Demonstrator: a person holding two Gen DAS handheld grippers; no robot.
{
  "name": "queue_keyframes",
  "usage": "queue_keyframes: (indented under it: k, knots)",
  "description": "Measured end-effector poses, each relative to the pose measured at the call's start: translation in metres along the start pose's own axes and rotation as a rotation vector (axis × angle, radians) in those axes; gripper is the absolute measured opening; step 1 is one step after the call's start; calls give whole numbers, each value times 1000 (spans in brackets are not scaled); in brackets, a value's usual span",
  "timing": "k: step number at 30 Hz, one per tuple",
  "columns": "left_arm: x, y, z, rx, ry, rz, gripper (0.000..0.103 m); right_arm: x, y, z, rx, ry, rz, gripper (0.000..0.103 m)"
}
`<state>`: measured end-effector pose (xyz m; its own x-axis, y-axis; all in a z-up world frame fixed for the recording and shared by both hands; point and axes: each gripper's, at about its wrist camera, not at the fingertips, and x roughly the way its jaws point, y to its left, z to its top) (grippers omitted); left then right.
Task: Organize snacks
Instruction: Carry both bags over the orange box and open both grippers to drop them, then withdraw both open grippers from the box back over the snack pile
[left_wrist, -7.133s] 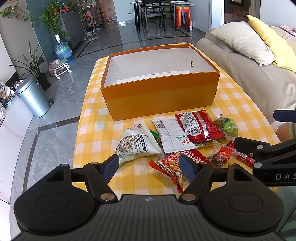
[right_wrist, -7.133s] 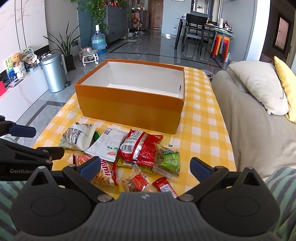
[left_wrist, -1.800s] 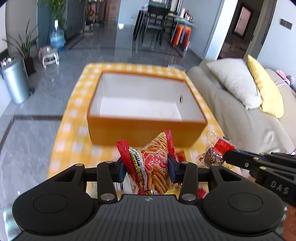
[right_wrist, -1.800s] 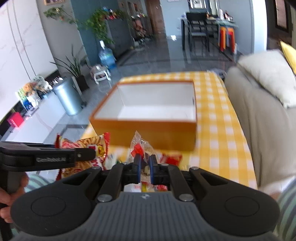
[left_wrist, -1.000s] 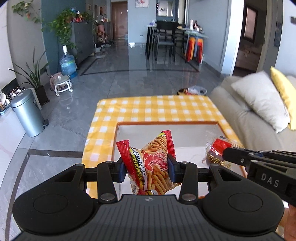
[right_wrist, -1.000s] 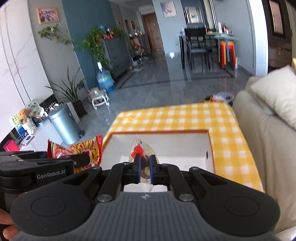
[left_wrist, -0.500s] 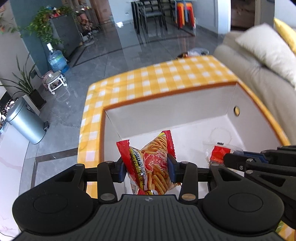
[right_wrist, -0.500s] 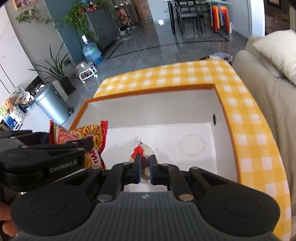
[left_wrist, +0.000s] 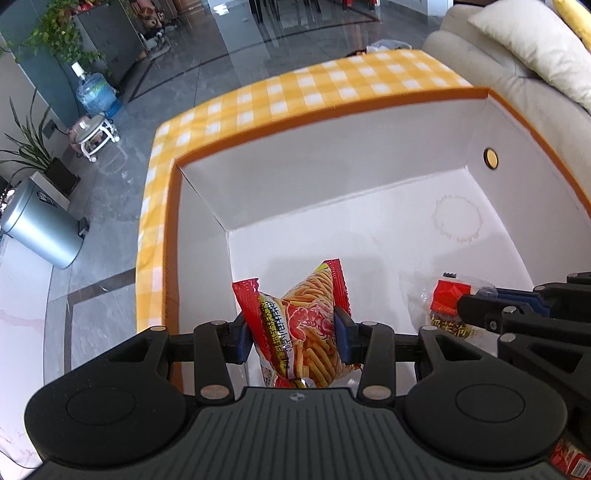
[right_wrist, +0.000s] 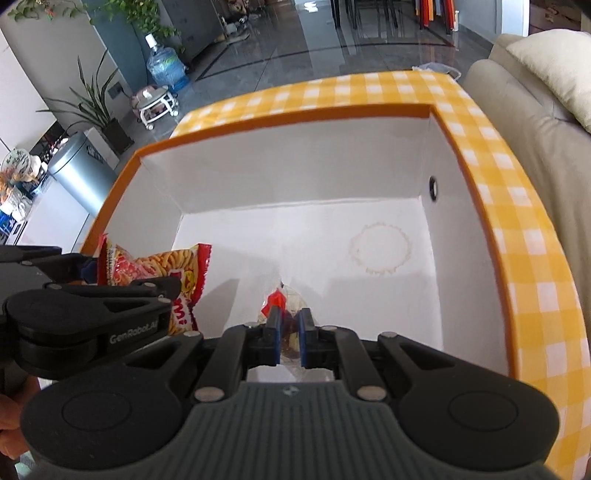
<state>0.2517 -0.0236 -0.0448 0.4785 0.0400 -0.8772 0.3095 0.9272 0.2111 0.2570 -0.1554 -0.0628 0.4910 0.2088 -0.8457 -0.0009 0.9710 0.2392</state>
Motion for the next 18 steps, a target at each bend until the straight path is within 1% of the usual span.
queue_keyframes:
  k: [4, 8, 9, 10, 11, 12, 15, 16, 18]
  knots:
    - [6, 1, -3, 0, 17, 5, 49, 1, 3, -5, -9, 16, -5, 5]
    - [5, 2, -6, -21, 32, 2, 50, -2, 0, -5, -5, 23, 0, 6]
    - [4, 2, -7, -26, 30, 3, 51, -4, 0, -5, -8, 23, 2, 10]
    - [3, 3, -6, -33, 31, 6, 53, -5, 0, -5, -10, 20, 0, 10]
    - [2, 3, -7, -43, 30, 8, 53, -7, 0, -5, -12, 14, -4, 15]
    - [1, 5, -7, -51, 28, 4, 53, -8, 0, -4, -13, 11, -2, 23]
    - [-5, 5, -9, -53, 4, 11, 54, -14, 1, -7, -20, 3, 0, 24]
    - [-8, 5, -9, -48, -6, 18, 57, -17, 1, -7, -22, -2, 1, 24]
    - [-14, 6, -8, -50, -23, 26, 63, -23, 1, -10, -23, -17, 8, 30]
